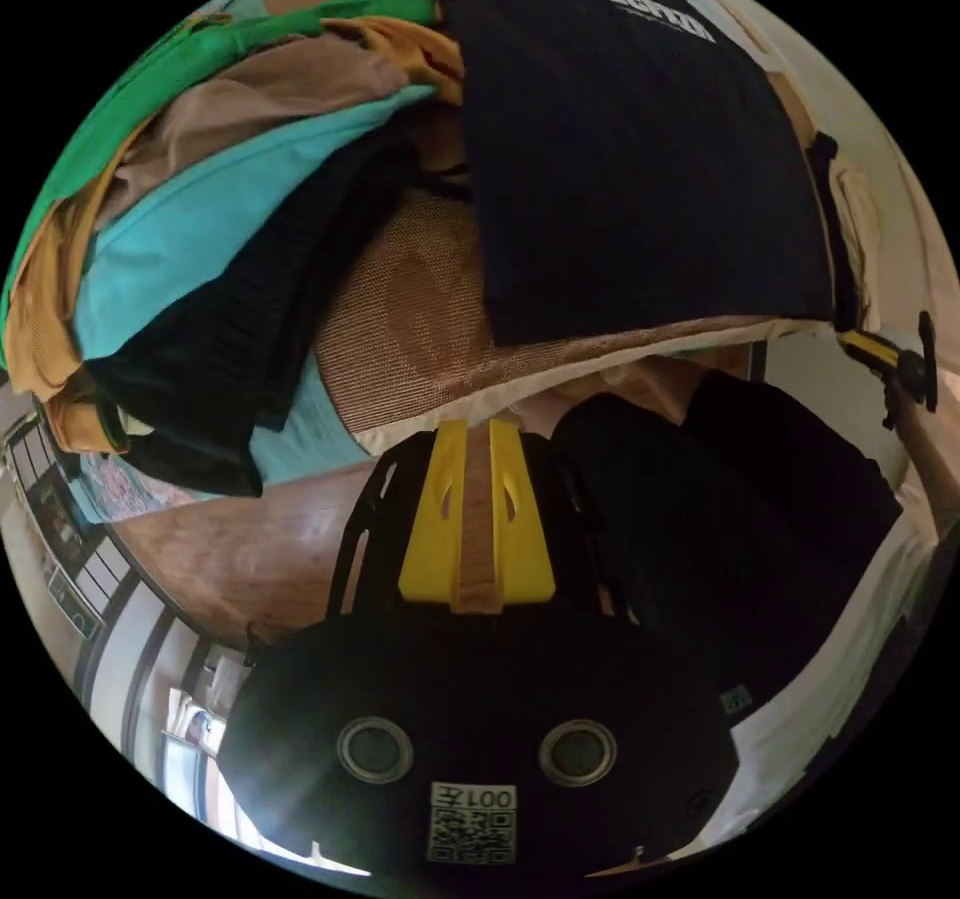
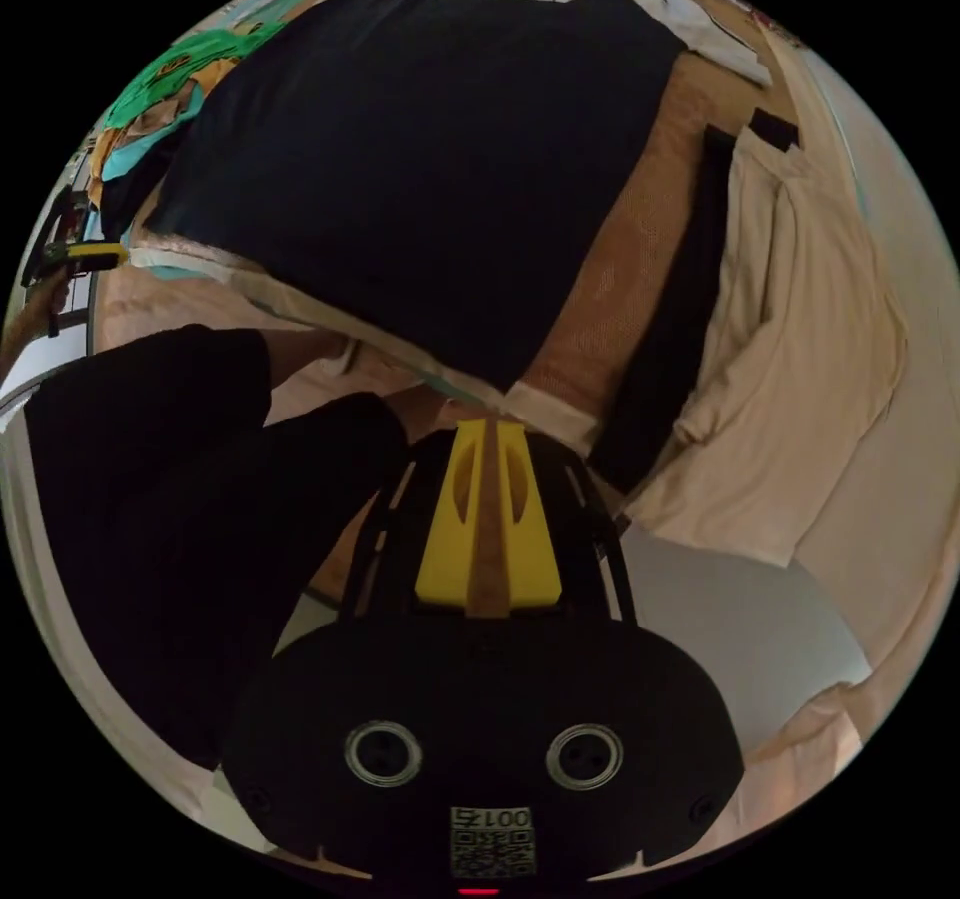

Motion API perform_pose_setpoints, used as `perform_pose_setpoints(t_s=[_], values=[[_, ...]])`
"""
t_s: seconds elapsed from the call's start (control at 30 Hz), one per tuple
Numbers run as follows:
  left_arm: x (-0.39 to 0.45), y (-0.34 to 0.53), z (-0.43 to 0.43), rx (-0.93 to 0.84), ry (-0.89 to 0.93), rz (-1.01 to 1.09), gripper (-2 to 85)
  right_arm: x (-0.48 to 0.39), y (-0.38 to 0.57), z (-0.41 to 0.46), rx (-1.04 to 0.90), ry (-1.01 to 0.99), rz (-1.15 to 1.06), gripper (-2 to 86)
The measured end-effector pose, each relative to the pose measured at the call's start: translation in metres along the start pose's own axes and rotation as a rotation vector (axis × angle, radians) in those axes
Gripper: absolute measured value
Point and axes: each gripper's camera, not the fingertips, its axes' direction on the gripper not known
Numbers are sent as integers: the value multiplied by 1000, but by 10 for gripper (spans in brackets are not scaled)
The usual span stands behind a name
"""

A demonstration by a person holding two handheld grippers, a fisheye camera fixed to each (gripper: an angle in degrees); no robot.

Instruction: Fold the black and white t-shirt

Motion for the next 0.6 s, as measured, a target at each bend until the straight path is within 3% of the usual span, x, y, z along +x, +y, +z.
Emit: perform_pose_setpoints(t_s=[0.13, 0.2, 0.37, 0.53, 0.6], values=[[55, -66, -70, 215, -42, 106, 1, 33, -2, -48, 158, 63, -24, 22], [89, -118, -100, 360, -16, 212, 1, 78, -31, -85, 355, 113, -20, 30], [206, -306, -163, 645, 33, 525, 6, 190, -127, -102, 618, 150, -8, 76], [304, -457, -183, 630, -38, 603, -5, 293, -188, -72, 674, 95, 209, 107], [336, -494, -187, 631, -91, 608, -9, 329, -189, -48, 687, -40, 358, 113]])
